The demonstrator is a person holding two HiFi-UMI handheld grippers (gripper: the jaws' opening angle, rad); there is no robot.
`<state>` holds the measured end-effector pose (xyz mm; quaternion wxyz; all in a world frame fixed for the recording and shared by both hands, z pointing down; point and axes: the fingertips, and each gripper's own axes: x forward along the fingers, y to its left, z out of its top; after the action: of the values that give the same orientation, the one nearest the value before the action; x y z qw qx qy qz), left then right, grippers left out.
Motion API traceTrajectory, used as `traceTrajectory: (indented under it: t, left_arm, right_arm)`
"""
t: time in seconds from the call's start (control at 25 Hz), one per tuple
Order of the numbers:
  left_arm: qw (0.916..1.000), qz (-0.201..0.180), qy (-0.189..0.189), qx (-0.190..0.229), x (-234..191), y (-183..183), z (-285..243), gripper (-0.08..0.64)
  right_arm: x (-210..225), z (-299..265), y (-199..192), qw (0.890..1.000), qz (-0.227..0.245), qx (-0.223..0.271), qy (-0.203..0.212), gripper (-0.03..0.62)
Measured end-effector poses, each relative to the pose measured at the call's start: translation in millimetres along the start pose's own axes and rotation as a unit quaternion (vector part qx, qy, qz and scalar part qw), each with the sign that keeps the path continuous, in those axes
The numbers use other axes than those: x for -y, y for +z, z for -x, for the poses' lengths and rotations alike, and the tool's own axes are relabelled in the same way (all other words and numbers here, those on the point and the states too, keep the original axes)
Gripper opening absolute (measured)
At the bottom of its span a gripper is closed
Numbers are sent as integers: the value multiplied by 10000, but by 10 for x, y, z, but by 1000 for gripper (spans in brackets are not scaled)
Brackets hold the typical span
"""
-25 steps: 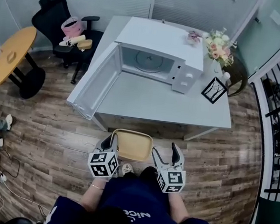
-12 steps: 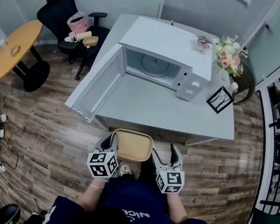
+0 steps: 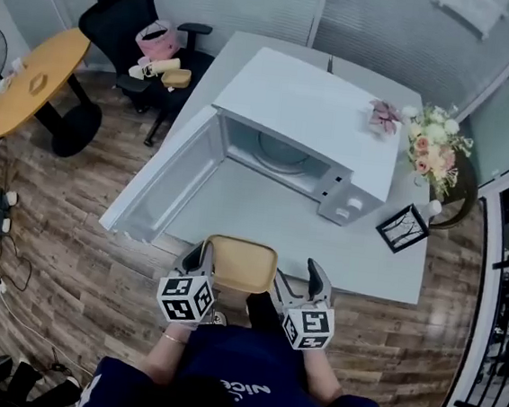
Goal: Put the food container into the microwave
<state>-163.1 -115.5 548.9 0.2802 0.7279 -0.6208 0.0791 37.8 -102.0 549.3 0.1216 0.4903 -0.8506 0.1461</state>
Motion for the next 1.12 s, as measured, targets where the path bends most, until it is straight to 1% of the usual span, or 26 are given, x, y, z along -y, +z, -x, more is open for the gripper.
traceTrajectory:
  t: [0.2,0.36,0.6,0.68,0.88,1.12]
  left_arm:
    - [9996,37,240,127,84,210,-315,12]
    - [9985,118,503,181,113,294,-465,12]
    - [9964,264,757,293,136,383,-645,12]
    - [9959,277,801,318,140,422,-705,12]
    - [9963,176,799,263,155,516,-825,12]
    - [9952,214,931,220,22,679,-998,12]
  right_arm:
    - [291,-295,124,9996,68,-57,268,337]
    - [472,-486,220,9987,119,-77,483,337]
    - [602,-652,257,9964,215,-183,804,337]
    - [643,-684,240,9961,197,-227,832,337]
    - [700,-710,163,9962,99,-361,791,337]
    - [661,-794,174,9970,71,-416,643,337]
